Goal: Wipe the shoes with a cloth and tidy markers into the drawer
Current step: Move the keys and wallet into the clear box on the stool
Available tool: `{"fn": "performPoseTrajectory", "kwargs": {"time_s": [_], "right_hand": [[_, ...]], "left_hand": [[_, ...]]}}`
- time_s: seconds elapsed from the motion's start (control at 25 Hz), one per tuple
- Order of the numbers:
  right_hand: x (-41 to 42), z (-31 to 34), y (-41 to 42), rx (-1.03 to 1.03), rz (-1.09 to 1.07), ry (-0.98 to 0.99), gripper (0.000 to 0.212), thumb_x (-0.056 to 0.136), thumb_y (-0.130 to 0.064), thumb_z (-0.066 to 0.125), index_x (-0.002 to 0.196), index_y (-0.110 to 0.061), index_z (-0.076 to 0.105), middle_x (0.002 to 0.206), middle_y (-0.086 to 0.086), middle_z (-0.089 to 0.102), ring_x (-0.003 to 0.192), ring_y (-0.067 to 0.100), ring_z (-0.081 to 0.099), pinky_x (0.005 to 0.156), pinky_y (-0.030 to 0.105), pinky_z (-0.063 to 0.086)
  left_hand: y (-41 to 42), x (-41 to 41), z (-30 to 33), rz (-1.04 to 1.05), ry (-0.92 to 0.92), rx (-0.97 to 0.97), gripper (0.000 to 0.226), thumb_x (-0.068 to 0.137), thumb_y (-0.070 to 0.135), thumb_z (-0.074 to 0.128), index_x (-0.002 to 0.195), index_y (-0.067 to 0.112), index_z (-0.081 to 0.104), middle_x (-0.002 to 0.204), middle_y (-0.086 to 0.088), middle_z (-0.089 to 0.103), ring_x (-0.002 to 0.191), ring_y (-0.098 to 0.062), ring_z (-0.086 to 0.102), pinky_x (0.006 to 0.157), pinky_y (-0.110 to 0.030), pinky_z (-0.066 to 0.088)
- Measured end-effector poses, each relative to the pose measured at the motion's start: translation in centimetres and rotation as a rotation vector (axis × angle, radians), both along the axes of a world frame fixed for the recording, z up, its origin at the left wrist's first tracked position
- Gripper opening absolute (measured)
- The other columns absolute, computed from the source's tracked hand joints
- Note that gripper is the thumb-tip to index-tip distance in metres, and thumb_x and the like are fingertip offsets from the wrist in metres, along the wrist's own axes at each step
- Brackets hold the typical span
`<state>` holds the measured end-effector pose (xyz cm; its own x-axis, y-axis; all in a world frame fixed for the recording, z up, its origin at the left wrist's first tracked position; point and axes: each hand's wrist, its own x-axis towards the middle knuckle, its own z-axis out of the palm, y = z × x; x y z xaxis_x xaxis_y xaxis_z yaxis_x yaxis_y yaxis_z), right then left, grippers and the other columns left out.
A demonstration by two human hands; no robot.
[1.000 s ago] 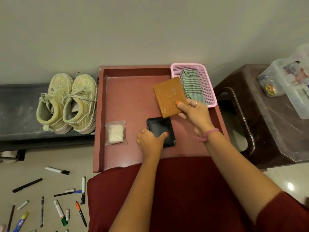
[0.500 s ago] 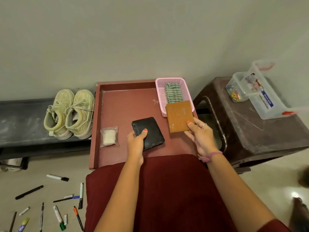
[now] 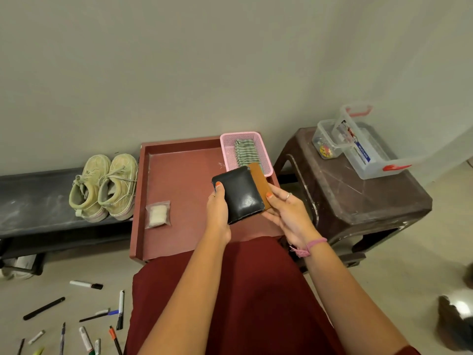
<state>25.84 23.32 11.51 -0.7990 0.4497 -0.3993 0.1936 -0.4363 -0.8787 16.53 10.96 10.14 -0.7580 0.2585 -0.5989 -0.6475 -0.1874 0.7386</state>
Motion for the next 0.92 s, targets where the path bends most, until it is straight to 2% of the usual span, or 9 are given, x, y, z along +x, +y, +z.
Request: {"fn": "performPoseTrajectory", "kwargs": {"time_s": [0.08,0.2,0.28,0.4,0.52,0.64,0.76,0.88,0.92], "right_hand": [[0.4,0.8,0.3,-0.012,0.006,0.003,0.026,0.098,-0.015,0.051,0.114,-0.028,0.066,0.101,0.0,0.074,0.087,0.012,0.071,0.071,0.024,0.057],[0.8,1.5,1.0,-0.035,0.027,0.007,0.025,0.1,-0.018,0.047,0.116,-0.025,0.066,0.106,0.003,0.073,0.093,0.015,0.071,0.075,0.027,0.059],[1.2,1.8,1.6,-0.091,-0.022,0.029,0.025,0.1,-0.022,0.046,0.116,-0.021,0.065,0.109,0.006,0.072,0.097,0.019,0.07,0.082,0.03,0.058],[2.4,2.1,3.1,-0.124,-0.087,0.091,0.031,0.097,-0.027,0.053,0.125,-0.014,0.057,0.111,0.004,0.072,0.101,0.019,0.069,0.086,0.03,0.057],[3.2,2.6,5.7,-0.046,-0.179,0.093,0.049,0.091,-0.012,0.062,0.137,-0.012,0.046,0.112,0.002,0.071,0.1,0.016,0.069,0.084,0.029,0.057],[4.2,4.2,10.1,-0.074,-0.252,0.125,0.043,0.091,-0.005,0.06,0.133,-0.007,0.052,0.111,0.008,0.071,0.098,0.02,0.07,0.081,0.03,0.059],[5.2,6.3,15.6,-0.058,-0.298,0.154,0.033,0.091,-0.005,0.059,0.124,-0.007,0.059,0.107,0.009,0.072,0.09,0.016,0.071,0.074,0.027,0.059],[5.7,8.0,21.8,-0.002,-0.386,0.155,0.022,0.092,-0.004,0.056,0.113,-0.005,0.063,0.103,0.009,0.069,0.09,0.018,0.068,0.074,0.027,0.059],[5.8,8.5,24.1,0.018,-0.426,0.141,0.015,0.093,-0.003,0.054,0.105,-0.006,0.063,0.1,0.009,0.068,0.089,0.017,0.068,0.072,0.026,0.06]], "left_hand": [[0.7,0.8,0.8,-0.032,0.003,0.008,0.033,0.099,0.048,0.041,0.125,0.032,0.052,0.114,0.007,0.067,0.099,-0.017,0.068,0.075,-0.034,0.057],[2.6,2.1,1.8,-0.078,0.018,0.048,0.031,0.1,0.046,0.038,0.13,0.041,0.043,0.118,0.009,0.062,0.103,-0.019,0.065,0.071,-0.037,0.057],[4.1,2.5,2.3,-0.061,0.081,0.051,0.033,0.102,0.04,0.038,0.135,0.037,0.042,0.122,0.006,0.062,0.103,-0.016,0.064,0.073,-0.033,0.057],[7.0,2.7,3.0,-0.072,0.178,0.005,0.043,0.102,0.037,0.039,0.145,0.032,0.033,0.13,0.003,0.058,0.105,-0.013,0.062,0.084,-0.033,0.055],[10.6,3.1,3.8,-0.16,0.222,-0.018,0.05,0.103,0.036,0.038,0.15,0.029,0.025,0.139,-0.001,0.051,0.113,-0.017,0.06,0.095,-0.039,0.052],[14.8,3.7,4.9,-0.272,0.235,0.048,0.053,0.103,0.036,0.039,0.151,0.03,0.02,0.147,-0.002,0.044,0.126,-0.021,0.052,0.106,-0.045,0.043],[19.2,4.1,6.3,-0.393,0.243,0.179,0.052,0.102,0.038,0.041,0.15,0.039,0.021,0.141,0.005,0.05,0.122,-0.017,0.055,0.102,-0.044,0.046],[23.5,4.9,6.8,-0.55,0.386,0.095,0.044,0.102,0.042,0.037,0.146,0.036,0.033,0.132,0.007,0.057,0.111,-0.009,0.06,0.089,-0.03,0.049],[24.9,5.3,6.7,-0.601,0.453,0.025,0.044,0.102,0.041,0.037,0.145,0.033,0.035,0.134,0.006,0.057,0.109,-0.007,0.06,0.089,-0.027,0.047]]}}
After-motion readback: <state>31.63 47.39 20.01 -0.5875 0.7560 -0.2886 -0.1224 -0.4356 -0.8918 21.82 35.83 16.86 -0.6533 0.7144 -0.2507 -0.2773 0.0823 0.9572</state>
